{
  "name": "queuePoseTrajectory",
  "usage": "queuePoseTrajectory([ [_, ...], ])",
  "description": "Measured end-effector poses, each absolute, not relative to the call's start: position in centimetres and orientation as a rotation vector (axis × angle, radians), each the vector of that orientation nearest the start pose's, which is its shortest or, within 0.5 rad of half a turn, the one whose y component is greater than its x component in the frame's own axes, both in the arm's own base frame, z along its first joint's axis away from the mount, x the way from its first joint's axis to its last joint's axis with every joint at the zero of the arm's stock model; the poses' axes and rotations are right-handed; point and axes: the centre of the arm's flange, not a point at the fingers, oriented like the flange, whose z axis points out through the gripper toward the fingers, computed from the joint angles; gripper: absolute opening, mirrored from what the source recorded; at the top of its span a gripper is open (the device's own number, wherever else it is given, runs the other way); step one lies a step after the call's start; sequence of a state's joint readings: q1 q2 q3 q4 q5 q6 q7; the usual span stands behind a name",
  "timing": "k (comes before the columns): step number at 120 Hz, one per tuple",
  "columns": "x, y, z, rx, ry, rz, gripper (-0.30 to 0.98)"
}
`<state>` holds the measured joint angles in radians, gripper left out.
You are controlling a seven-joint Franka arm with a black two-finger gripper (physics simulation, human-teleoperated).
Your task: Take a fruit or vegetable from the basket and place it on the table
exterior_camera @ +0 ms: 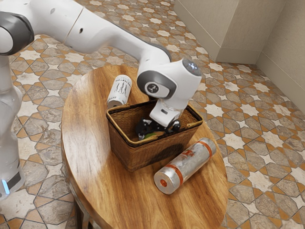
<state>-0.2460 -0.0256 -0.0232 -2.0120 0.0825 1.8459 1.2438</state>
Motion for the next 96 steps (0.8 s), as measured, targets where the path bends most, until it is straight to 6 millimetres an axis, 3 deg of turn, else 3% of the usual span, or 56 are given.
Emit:
queuePoseTrajectory([
  [36,51.4,-13.1,45.1,-2.257,2.156,0.255,0.52],
  [72,51.3,-12.8,46.0,-2.266,2.139,0.247,0.50],
  [96,51.6,-12.9,44.7,-2.274,2.143,0.286,0.53],
])
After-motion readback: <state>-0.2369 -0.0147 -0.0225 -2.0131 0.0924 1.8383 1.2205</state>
